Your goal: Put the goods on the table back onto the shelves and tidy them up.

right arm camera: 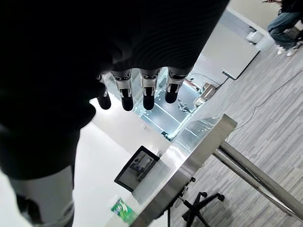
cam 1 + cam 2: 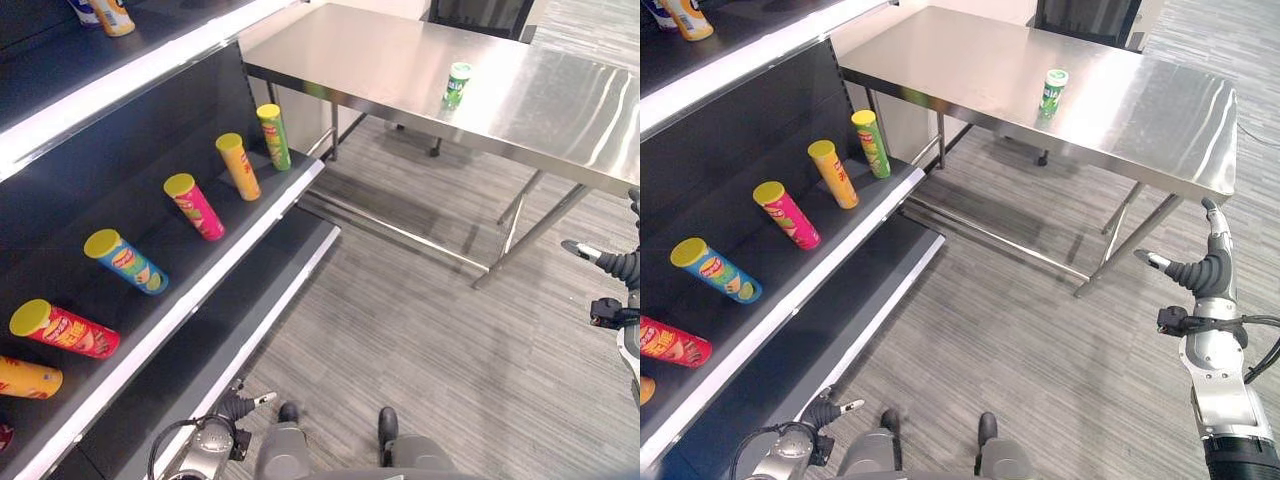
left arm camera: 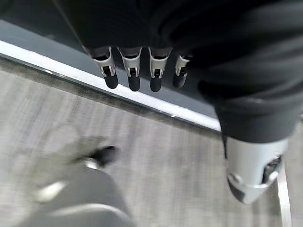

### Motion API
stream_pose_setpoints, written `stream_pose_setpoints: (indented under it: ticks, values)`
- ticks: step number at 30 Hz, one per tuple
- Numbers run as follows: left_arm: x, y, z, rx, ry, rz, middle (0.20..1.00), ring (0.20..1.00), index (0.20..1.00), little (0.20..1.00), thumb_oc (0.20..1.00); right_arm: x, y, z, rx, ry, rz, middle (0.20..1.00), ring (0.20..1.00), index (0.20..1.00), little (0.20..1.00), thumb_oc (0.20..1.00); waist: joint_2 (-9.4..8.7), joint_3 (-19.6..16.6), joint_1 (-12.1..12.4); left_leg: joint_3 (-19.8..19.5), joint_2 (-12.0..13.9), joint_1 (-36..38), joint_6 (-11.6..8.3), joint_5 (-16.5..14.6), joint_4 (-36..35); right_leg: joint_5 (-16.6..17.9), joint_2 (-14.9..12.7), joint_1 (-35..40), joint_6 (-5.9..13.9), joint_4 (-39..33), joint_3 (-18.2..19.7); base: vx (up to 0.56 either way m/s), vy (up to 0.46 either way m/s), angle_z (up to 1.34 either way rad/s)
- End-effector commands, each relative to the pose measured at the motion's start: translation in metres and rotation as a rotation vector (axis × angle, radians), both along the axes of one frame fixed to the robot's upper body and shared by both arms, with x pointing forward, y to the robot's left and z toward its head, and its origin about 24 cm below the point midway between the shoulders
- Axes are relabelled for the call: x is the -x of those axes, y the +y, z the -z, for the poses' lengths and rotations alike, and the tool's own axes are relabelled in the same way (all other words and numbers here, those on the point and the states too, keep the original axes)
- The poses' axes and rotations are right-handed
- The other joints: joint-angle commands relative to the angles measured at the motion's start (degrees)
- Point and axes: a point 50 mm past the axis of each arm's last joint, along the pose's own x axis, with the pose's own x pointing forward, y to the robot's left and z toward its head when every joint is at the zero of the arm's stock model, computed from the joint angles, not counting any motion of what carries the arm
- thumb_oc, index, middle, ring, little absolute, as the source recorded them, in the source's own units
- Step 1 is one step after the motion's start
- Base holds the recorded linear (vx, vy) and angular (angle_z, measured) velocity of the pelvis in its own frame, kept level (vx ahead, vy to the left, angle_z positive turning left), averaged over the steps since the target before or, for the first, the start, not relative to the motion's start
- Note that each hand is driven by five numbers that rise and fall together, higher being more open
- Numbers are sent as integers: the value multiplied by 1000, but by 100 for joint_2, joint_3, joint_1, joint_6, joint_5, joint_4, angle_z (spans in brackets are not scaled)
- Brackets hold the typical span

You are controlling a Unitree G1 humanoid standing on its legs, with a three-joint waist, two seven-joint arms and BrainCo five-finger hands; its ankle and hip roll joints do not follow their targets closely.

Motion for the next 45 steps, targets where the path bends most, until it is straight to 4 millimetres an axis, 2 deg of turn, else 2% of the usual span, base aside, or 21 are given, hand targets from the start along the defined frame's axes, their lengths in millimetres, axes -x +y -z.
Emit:
stream_pose_setpoints:
  ticks: [1, 2, 3, 4, 7, 9, 14, 19, 24, 27, 29, 32, 33, 34, 36, 38, 39, 42, 43, 44, 45]
  values:
    - [-4, 10, -4, -65, -17, 49, 1000, 1000, 1000, 1000, 1000, -8, 4, -41, 90, -141, -31, 1000, 1000, 1000, 1000, 1000, -47, -249, 178, -16, -79, -366, -59, 276, 228, -970, -9, 709, 723, 315, 102, 276, 306, -78]
    - [3, 11, 0, -69, 17, 41, 1000, 1000, 1000, 1000, 1000, -13, 5, -44, 89, -137, -43, 1000, 1000, 1000, 1000, 1000, -44, -344, 177, 83, -171, -292, 32, 150, 336, -1018, -253, 696, 820, 430, 167, 277, 308, -86]
    - [3, 11, 0, -68, 17, 41, 1000, 1000, 1000, 1000, 1000, -13, 6, -44, 89, -137, -44, 1000, 1000, 1000, 1000, 1000, -53, -344, 188, 105, -178, -290, 38, 137, 345, -1029, -265, 687, 827, 441, 187, 339, 370, -97]
    - [7, 15, 2, -73, 34, 16, 1000, 1000, 1000, 1000, 1000, -18, 12, -45, 82, -143, -68, 1000, 1000, 1000, 1000, 1000, -56, -362, 221, 255, -247, -190, 169, -23, 438, -1029, -473, 534, 891, 813, 266, 156, 176, -75]
    - [9, 21, 1, -88, 36, -15, 1000, 1000, 1000, 1000, 1000, -24, 19, -47, 83, -150, -94, 1000, 1000, 1000, 1000, 1000, -80, -328, 288, 484, -272, -80, 271, -182, 509, -942, -661, 307, 938, 1289, 252, 220, 212, -73]
    - [10, 25, 0, -93, 30, -37, 1000, 1000, 1000, 1000, 1000, -27, 25, -45, 72, -145, -123, 1000, 1000, 1000, 1000, 1000, -107, -287, 340, 700, -289, 113, 335, -372, 573, -495, -895, 52, 984, 1611, -7, 229, 117, -63]
    - [6, 23, -2, -83, 8, -32, 1000, 1000, 1000, 1000, 1000, -24, 21, -51, 66, -176, -108, 1000, 1000, 1000, 1000, 1000, -123, -256, 237, 732, -313, 342, 354, -607, 494, -210, -671, -465, 1003, 835, -551, 191, 15, -24]
    - [2, 19, -2, -64, 5, -38, 1000, 1000, 1000, 1000, 1000, -19, 10, -60, 64, -232, -53, 1000, 1000, 1000, 1000, 1000, -167, -18, -33, 516, -457, 1059, 285, -991, 305, 298, -309, -1324, 1179, -30, -981, 296, -52, 4]
    - [-5, 18, -5, -57, -25, -25, 1000, 1000, 1000, 1000, 1000, -15, 2, -72, 115, -251, -21, 1000, 1000, 1000, 1000, 1000, -213, 25, -128, 355, -400, 1506, 167, -1228, 198, 528, -313, -1448, 1206, -77, -1174, 329, -187, 53]
    - [-8, 17, -7, -54, -36, -17, 1000, 1000, 1000, 1000, 1000, -9, -5, -86, 171, -265, -4, 1000, 1000, 1000, 1000, 1000, -218, -92, -182, 269, -145, 1826, 7, -1382, 155, 594, -334, -1295, 1108, 17, -1136, 321, -268, 32]
    - [-4, 16, -5, -44, -36, -44, 1000, 1000, 1000, 1000, 1000, -9, -4, -89, 181, -268, -16, 1000, 1000, 1000, 1000, 1000, -133, -191, -186, 273, 111, 1897, -149, -1239, 261, 520, -302, -1291, 1011, 257, -1178, 362, -297, 48]
    - [0, 12, -4, -21, -40, -51, 1000, 1000, 1000, 1000, 1000, -12, 4, -99, 202, -290, -63, 1000, 1000, 1000, 1000, 1000, -7, -314, -120, 138, 447, 1697, -393, -364, 1078, 218, -84, -1022, 758, 315, -1240, 354, -350, 16]
    - [0, 13, -6, -15, -56, -59, 1000, 1000, 1000, 1000, 1000, -14, 8, -105, 215, -303, -91, 1000, 1000, 1000, 1000, 1000, -54, -281, -1, 82, 568, 1337, -398, 149, 2200, 3, 31, -662, 547, 263, -1240, 293, -352, 3]
    - [0, 13, -6, -15, -57, -59, 1000, 1000, 1000, 1000, 1000, -14, 8, -105, 214, -303, -92, 1000, 1000, 1000, 1000, 1000, -75, -287, -17, 66, 547, 1306, -395, 171, 2207, 27, 10, -674, 543, 247, -1247, 301, -349, -7]
    - [0, 12, -6, -4, -65, -70, 1000, 1000, 1000, 1000, 1000, -16, 10, -108, 226, -298, -103, 1000, 1000, 1000, 1000, 1000, -215, -232, 84, 105, 581, 1014, -269, 448, 2988, -145, 50, -350, 365, 173, -1182, 241, -267, -19]
    - [-4, 10, -9, 3, -87, -68, 1000, 1000, 1000, 1000, 1000, -19, 13, -111, 247, -283, -116, 1000, 1000, 1000, 1000, 1000, -259, -144, 187, 215, 605, 731, -140, 420, 3318, -298, 68, -116, 264, 155, -1110, 275, -220, -21]
    - [-6, 8, -10, 12, -96, -61, 1000, 1000, 1000, 1000, 1000, -20, 15, -114, 256, -279, -129, 1000, 1000, 1000, 1000, 1000, -246, -109, 274, 175, 518, 573, -90, 192, 3253, -386, 100, 17, 248, 166, -1055, 197, -106, -21]
    - [-5, 5, -10, 25, -93, -42, 1000, 1000, 1000, 1000, 1000, -20, 16, -116, 262, -268, -144, 1000, 1000, 1000, 1000, 1000, -271, -116, 351, 176, 327, 267, -19, 13, 2869, -483, 65, 170, 275, 159, -972, 293, -77, 14]
    - [0, 2, -7, 31, -71, -21, 1000, 1000, 1000, 1000, 1000, -19, 17, -118, 273, -265, -156, 1000, 1000, 1000, 1000, 1000, -262, -127, 437, 320, 123, 14, 53, -311, 2053, -571, 49, 355, 346, 129, -1003, 323, -37, 30]
    - [2, 2, -5, 30, -61, -15, 1000, 1000, 1000, 1000, 1000, -20, 18, -117, 273, -264, -165, 1000, 1000, 1000, 1000, 1000, -213, -147, 503, 361, 46, -183, 63, -266, 1633, -601, 121, 451, 368, 104, -1009, 463, -58, 41]
    - [5, 2, -4, 29, -48, -10, 1000, 1000, 1000, 1000, 1000, -19, 18, -117, 276, -264, -167, 1000, 1000, 1000, 1000, 1000, -139, -191, 570, 447, -90, -308, 34, 41, 958, -673, 219, 602, 407, 58, -1024, 373, -50, 27]
